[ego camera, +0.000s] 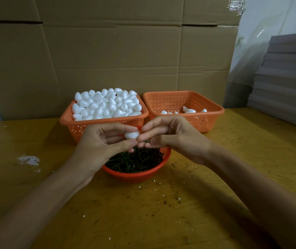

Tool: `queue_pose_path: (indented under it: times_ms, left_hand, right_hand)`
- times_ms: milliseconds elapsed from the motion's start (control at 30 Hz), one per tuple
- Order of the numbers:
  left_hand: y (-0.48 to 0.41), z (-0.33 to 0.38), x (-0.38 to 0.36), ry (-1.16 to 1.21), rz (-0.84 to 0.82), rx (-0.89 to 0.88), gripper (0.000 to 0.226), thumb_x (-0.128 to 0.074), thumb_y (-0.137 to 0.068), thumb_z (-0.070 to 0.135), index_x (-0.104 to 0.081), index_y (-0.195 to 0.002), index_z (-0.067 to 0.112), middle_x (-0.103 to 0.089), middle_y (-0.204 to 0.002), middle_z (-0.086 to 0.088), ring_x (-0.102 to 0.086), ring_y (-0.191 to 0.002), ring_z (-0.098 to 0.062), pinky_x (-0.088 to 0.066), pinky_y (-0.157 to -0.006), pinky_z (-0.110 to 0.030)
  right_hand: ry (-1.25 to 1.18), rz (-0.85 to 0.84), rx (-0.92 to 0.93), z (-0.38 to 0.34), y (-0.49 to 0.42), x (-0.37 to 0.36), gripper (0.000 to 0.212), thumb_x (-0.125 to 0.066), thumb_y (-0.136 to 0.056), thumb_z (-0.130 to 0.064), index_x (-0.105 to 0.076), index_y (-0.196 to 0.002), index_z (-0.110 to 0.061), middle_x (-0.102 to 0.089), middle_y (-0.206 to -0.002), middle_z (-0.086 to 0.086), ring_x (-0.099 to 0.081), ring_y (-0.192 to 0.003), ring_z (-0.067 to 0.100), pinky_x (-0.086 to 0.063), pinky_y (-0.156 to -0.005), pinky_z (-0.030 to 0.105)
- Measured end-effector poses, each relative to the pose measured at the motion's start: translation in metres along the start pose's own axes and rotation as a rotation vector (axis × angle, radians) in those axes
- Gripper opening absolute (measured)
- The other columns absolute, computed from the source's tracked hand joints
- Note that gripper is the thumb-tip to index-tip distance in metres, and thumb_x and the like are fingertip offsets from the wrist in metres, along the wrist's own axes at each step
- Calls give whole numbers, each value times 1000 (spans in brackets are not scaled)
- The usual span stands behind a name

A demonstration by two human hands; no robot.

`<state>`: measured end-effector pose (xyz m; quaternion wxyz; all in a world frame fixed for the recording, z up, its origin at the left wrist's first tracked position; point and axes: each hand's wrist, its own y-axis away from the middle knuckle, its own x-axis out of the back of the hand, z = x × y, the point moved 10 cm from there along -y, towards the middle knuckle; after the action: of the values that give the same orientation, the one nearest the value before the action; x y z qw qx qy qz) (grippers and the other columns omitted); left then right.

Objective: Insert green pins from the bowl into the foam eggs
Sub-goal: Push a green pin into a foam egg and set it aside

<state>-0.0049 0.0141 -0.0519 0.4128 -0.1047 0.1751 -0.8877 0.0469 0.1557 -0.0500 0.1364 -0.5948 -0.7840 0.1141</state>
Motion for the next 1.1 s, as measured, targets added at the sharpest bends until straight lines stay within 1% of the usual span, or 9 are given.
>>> queue_pose_path:
  times_ms: [200, 433, 767, 867, 967, 1100]
  left_hand:
    - [1, 1, -1, -15, -3, 3, 33, -87, -69, 22, -83, -101, 17, -81, -107, -9, -79, -100, -25, -63, -75, -26]
    - [0, -1, 0, 0, -2, 10, 36, -87, -69, 18, -81, -105, 11, -80, -109, -10, -78, -102, -25, -63, -75, -26]
    - [1, 1, -1, 0, -10, 5, 35, -87, -69, 22, -82, -103, 16, -81, -109, -9, -78, -103, -26, -63, -76, -26]
    - [1, 1, 0, -15, 8, 4, 34, -88, -69, 19, -82, -102, 14, -81, -107, -10, -79, -100, -26, -63, -76, -26]
    - [1, 2, 1, -51, 30, -8, 35, -87, -68, 15, -81, -102, 11, -81, -103, -10, -79, -95, -27, -63, -75, -25]
    - [2, 3, 0, -51, 33, -13, 31, -87, -66, 15, -83, -97, 18, -82, -104, -6, -79, -96, -22, -62, -75, -23]
  right_hand:
    - [6, -5, 9, -2, 1, -2, 29, -63, -93, 14, -72, -112, -5, -75, -116, 22, -74, -109, 31, -59, -91, 30]
    - [5, -10, 16, -3, 1, -2, 26, -66, -90, 14, -73, -110, -1, -76, -115, 21, -74, -109, 30, -58, -93, 30]
    - [13, 36, 26, -3, 0, 0, 22, -71, -88, 12, -73, -104, -2, -76, -111, 22, -75, -106, 32, -59, -93, 32]
    - [-8, 55, 32, -4, 0, -1, 22, -70, -86, 16, -70, -100, -1, -77, -109, 22, -76, -102, 33, -61, -91, 34]
    - [-37, 96, 32, -3, 0, 0, 28, -68, -83, 22, -66, -95, -3, -78, -102, 19, -78, -93, 32, -62, -83, 33]
    - [-19, 128, 20, -4, 0, 3, 33, -68, -81, 26, -57, -92, -3, -76, -100, 19, -78, -86, 32, -63, -79, 34]
